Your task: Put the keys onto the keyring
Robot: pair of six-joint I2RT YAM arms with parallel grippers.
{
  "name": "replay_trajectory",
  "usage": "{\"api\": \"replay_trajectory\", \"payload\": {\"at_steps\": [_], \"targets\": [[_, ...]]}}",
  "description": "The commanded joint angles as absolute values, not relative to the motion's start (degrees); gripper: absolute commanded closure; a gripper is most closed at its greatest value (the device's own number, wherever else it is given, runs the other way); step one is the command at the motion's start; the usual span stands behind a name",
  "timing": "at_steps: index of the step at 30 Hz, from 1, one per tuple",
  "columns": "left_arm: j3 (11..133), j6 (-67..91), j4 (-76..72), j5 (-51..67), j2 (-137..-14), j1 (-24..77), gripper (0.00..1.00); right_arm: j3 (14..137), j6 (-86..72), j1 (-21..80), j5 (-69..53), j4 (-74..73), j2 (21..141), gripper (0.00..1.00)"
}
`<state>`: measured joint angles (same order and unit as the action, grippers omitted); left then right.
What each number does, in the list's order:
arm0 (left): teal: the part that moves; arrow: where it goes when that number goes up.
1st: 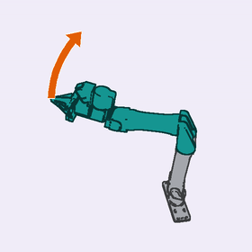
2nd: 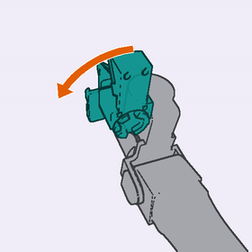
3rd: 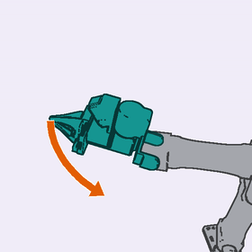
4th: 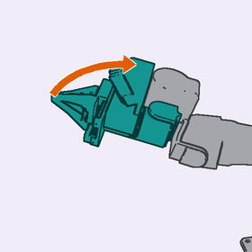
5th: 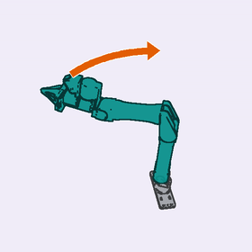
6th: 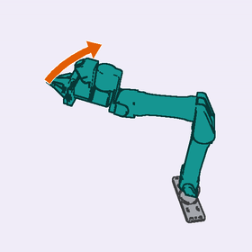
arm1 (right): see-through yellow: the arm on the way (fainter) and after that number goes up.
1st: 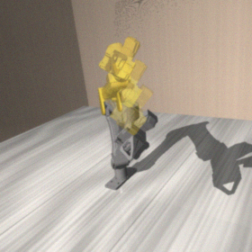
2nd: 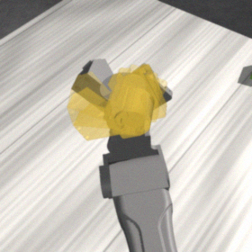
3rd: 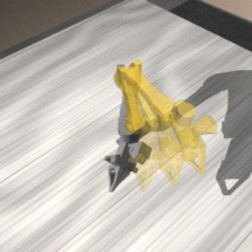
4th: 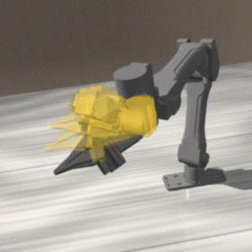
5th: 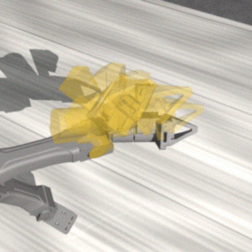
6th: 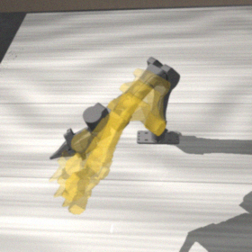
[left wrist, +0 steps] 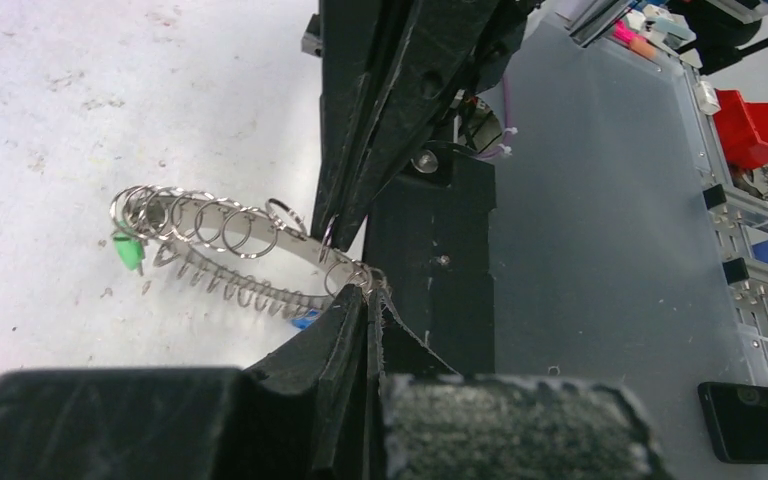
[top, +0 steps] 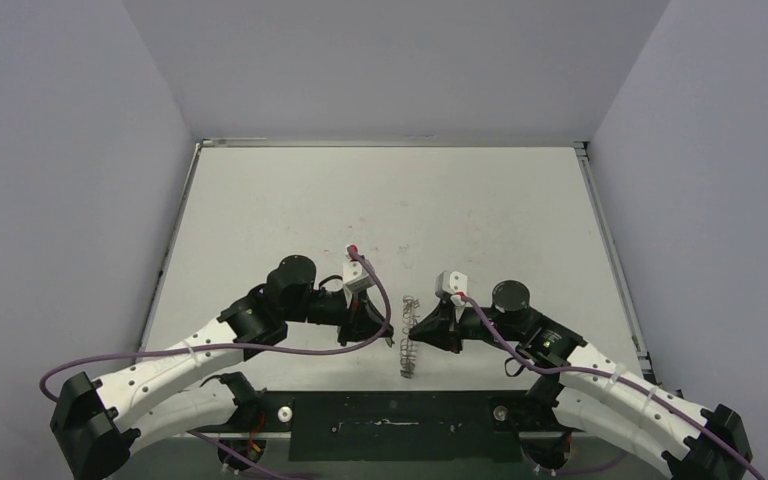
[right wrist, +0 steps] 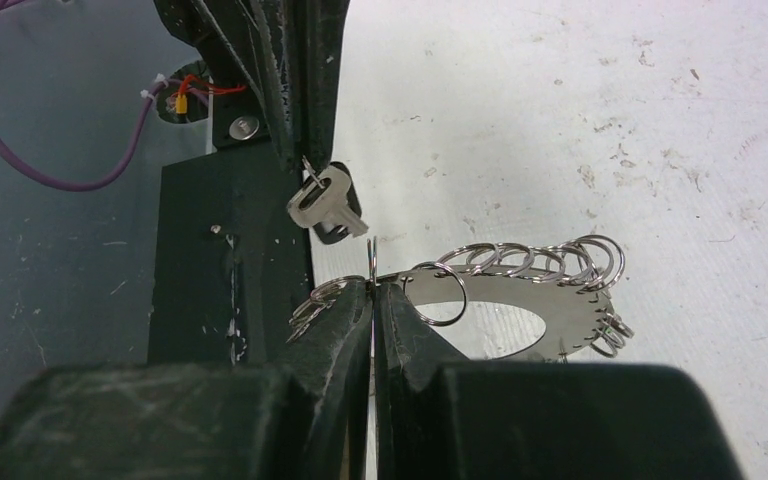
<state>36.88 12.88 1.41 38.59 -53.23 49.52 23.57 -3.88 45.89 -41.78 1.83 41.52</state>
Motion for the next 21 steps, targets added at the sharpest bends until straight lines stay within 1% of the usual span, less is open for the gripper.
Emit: {"api": "replay_trajectory", "payload": {"at_steps": [1,6,21], "targets": [[37.4,14.5,-5.5,41.4,-53.7,50.7,1.00,23.7,-4.1,46.7,-42.6,9.5,41.6,1.00],[37.0,15.3,-8.6,41.2,-54.9,51.6,1.00,23.6,-4.3,47.1,-42.5,10.6,42.3,1.00],[36.8,15.9,-9.3,37.9,-57.2,52.3,1.00,23.9,-4.4,48.6,-42.5,11.4,42.8,1.00]]}}
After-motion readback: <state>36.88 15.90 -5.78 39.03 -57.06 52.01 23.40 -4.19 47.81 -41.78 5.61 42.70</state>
